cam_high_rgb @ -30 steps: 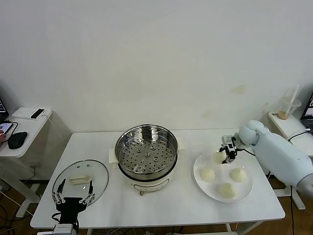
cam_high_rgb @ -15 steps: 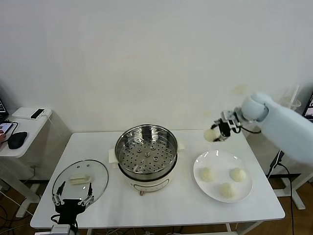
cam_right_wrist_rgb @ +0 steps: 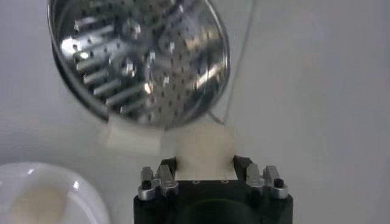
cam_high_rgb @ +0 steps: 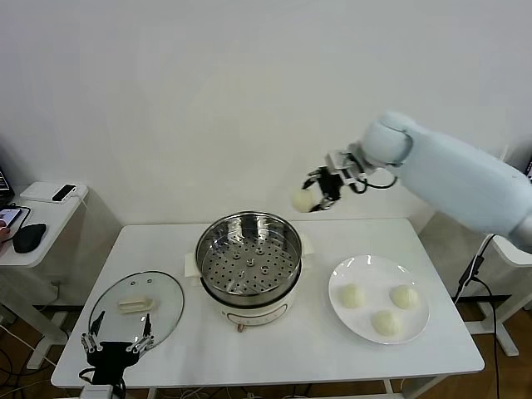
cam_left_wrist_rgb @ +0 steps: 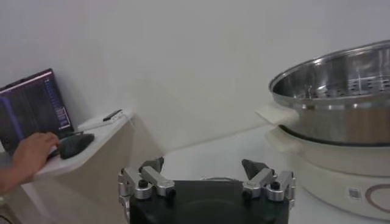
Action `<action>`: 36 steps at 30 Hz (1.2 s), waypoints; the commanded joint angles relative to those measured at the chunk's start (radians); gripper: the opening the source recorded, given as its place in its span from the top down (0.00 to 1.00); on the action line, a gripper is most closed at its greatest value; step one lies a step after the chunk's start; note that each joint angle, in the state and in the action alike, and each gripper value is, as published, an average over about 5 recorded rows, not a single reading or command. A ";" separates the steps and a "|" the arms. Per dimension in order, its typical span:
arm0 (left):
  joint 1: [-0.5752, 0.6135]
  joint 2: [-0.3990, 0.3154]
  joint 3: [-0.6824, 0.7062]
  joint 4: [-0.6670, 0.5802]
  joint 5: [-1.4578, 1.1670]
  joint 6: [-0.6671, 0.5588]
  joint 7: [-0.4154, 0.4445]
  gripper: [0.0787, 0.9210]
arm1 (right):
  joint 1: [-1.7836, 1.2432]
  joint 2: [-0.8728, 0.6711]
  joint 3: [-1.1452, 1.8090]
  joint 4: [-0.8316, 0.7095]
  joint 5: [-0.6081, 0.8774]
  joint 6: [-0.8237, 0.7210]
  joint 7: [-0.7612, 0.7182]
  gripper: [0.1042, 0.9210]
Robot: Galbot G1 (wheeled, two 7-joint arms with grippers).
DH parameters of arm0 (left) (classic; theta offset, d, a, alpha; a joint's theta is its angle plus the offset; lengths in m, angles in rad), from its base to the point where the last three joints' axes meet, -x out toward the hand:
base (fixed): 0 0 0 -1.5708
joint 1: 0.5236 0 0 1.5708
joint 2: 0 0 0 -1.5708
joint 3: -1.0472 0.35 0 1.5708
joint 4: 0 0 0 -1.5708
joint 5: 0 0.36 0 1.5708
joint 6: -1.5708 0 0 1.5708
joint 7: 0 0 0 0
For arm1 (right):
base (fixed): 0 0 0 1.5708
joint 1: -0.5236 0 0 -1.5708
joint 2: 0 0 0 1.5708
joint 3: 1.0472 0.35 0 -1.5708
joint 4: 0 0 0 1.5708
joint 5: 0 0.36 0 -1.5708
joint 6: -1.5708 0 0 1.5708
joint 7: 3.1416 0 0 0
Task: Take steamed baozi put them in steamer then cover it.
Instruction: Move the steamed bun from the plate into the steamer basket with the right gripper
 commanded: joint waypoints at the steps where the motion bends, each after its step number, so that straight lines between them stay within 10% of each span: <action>1: 0.002 -0.005 -0.004 -0.006 0.000 0.000 0.000 0.12 | 0.051 0.149 -0.110 -0.031 -0.023 0.118 0.039 0.41; 30: -0.031 -0.012 -0.041 -0.016 -0.001 -0.001 -0.006 0.12 | -0.134 0.430 -0.120 -0.422 -0.601 0.503 0.219 0.40; 36: -0.031 -0.008 -0.043 -0.019 -0.005 -0.001 -0.007 0.12 | -0.143 0.441 -0.111 -0.432 -0.614 0.510 0.235 0.24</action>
